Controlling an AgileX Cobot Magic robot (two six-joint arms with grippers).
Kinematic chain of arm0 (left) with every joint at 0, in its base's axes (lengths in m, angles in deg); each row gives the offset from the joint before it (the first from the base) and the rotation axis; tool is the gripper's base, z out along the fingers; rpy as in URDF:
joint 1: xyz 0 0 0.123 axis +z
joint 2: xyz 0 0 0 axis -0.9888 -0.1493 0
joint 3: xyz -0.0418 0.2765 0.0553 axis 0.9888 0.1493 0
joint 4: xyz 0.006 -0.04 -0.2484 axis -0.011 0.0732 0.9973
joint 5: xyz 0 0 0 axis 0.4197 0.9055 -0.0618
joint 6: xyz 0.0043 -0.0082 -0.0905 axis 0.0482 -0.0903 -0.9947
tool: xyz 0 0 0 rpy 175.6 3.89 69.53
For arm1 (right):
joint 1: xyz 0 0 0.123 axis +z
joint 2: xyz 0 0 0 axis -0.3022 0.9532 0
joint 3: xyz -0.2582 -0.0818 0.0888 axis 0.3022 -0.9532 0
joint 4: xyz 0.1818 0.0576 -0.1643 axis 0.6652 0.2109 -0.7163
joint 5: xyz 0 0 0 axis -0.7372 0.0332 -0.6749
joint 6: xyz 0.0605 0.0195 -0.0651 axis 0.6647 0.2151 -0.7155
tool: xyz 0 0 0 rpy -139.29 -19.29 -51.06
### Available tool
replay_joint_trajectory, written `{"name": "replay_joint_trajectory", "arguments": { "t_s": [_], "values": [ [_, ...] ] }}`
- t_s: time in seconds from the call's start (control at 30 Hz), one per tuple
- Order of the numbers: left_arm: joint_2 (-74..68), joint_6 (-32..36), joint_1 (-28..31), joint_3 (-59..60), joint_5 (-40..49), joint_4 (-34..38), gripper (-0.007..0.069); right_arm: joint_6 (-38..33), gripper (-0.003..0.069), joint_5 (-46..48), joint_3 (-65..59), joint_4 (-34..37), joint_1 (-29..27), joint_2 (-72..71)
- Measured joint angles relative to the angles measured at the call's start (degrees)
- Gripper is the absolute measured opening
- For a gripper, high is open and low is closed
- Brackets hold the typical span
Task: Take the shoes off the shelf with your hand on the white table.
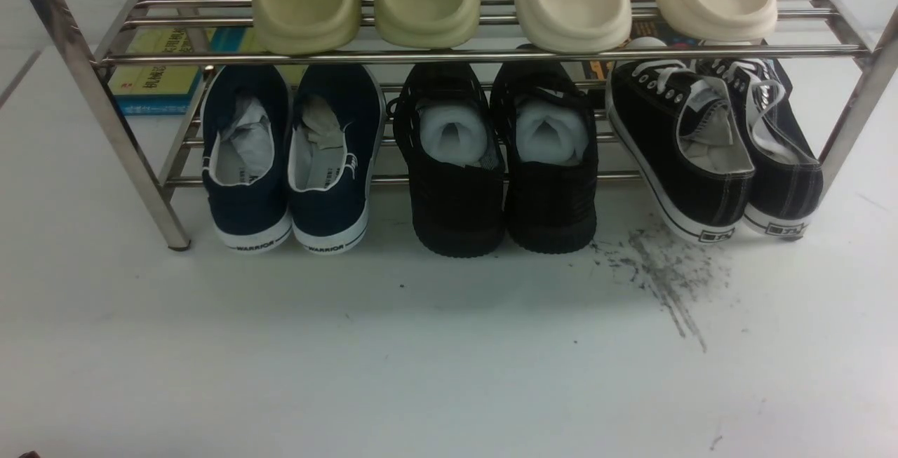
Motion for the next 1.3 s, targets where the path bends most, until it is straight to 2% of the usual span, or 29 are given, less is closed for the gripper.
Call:
{"name": "replay_joint_trajectory", "arguments": {
  "t_s": [0.27, 0.37, 0.4, 0.43, 0.47, 0.57, 0.7, 0.8, 0.93, 1.07, 1.13, 1.2, 1.23, 1.3],
  "values": [
    [0.0, 0.0, 0.0, 0.0, 0.0, 0.0, 0.0242, 1.79, 0.0237, -0.11, 0.0, 1.88, 0.0, 0.0],
    [0.0, 0.0, 0.0, 0.0, 0.0, 0.0, 0.0242, 10.18, 0.0237, -0.11, 0.0, 14.4, 0.0, 0.0],
    [0.0, 0.0, 0.0, 0.0, 0.0, 0.0, 0.0242, 11.12, 0.0237, -0.11, 0.0, 15.97, 0.0, 0.0],
    [0.0, 0.0, 0.0, 0.0, 0.0, 0.0, 0.0242, 14.48, 0.0237, 0.0, -0.12, 22.5, 0.0, 0.0],
    [0.0, 0.0, 0.0, 0.0, 0.0, 0.0, 0.0242, 15.59, 0.0237, 0.0, -0.26, 25.41, 0.0, 0.0],
    [0.0, 0.0, 0.0, 0.0, 0.0, 0.0, 0.0242, 16.87, 0.0237, 0.0, -0.38, 30.64, 0.0, 0.0],
    [0.0, 0.0, 0.0, 0.0, 0.0, 0.0, 0.0242, 16.84, 0.0237, -0.28, -0.53, 34.0, 0.0, 0.0],
    [0.0, 0.0, 0.0, 0.0, 0.0, 0.0, 0.0242, 16.25, 0.0235, 0.0, -0.53, 34.35, 0.0, 0.0],
    [0.0, 0.0, 0.0, 0.0, 0.0, 0.0, 0.0242, 12.42, 0.0178, 2.76, 2.85, 33.74, 0.0, 0.0],
    [0.0, 0.0, 0.0, 0.0, 0.0, 0.0, 0.0242, 7.81, 0.0039, 6.59, 15.11, 26.2, 0.0, 4.65],
    [0.0, 0.0, 0.0, 0.0, 0.0, 0.0, 0.0242, 7.42, 0.0001, 10.42, 20.65, 21.9, 0.0, 9.32],
    [0.0, 0.0, 0.0, 0.0, 0.0, 0.0, 0.0242, 7.23, -0.0007, 16.66, 27.04, 16.01, 0.0, 16.44],
    [0.0, 0.0, 0.0, 0.0, 0.0, 0.0, 0.0242, 7.23, -0.0007, 16.66, 27.04, 15.5, 0.0, 17.14],
    [0.0, 0.0, 0.0, 0.0, 0.0, 0.0, 0.0242, 7.79, -0.0005, 24.51, 33.85, 10.34, 0.0, 26.78]
  ]
}}
